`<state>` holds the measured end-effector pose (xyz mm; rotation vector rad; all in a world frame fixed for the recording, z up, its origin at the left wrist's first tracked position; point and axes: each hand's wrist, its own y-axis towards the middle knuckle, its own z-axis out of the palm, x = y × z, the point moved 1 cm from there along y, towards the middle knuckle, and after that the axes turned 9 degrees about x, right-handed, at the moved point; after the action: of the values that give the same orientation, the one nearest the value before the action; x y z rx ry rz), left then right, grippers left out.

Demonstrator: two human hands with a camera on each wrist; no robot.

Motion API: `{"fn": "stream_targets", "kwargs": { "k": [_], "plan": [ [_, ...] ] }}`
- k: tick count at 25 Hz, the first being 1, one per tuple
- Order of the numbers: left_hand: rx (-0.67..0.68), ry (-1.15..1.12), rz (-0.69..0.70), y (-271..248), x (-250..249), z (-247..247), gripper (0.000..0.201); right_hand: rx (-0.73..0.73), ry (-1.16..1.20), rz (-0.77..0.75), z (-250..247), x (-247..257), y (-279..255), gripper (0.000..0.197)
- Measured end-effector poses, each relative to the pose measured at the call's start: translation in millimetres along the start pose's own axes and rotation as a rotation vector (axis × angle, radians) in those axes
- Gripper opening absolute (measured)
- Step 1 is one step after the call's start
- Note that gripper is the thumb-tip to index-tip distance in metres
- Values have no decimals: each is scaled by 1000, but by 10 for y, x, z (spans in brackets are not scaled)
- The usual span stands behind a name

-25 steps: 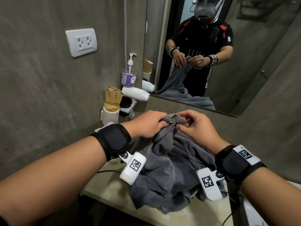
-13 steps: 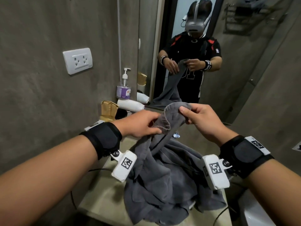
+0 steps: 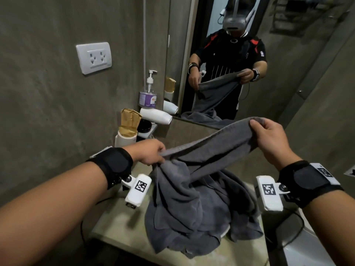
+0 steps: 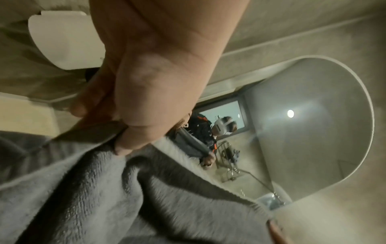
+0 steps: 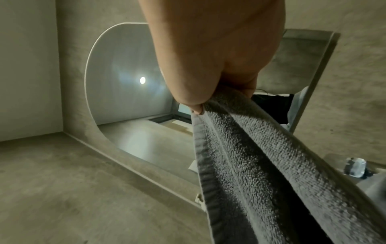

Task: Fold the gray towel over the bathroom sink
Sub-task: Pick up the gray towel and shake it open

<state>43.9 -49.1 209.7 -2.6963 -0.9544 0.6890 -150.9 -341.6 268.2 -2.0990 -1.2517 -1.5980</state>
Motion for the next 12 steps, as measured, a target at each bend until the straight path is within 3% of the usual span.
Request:
{"fn": "stream_targets", "kwargs": {
  "k": [2, 4, 6, 8, 9, 10, 12],
  "plan": [
    [-116, -68, 56, -53, -37, -205, 13, 16, -4, 6, -5, -58, -68, 18],
    [-263, -199, 157, -111, -197, -459, 16, 151, -42, -35, 98, 37, -163, 8],
    [-303, -306, 270, -191, -429, -701, 14, 351, -124, -101, 263, 236, -277, 38],
    [-240, -293, 374, -261, -635, -844, 13, 491, -231, -171, 432, 473, -355, 70],
    [-194, -279, 409, -283, -711, -868, 13, 540, -275, -198, 515, 563, -378, 78],
    [-154, -272, 433, -296, -767, -867, 15, 579, -303, -220, 601, 632, -405, 74],
    [-114, -304, 458, -292, -815, -804, 22, 596, -325, -238, 750, 699, -456, 36]
  ]
}}
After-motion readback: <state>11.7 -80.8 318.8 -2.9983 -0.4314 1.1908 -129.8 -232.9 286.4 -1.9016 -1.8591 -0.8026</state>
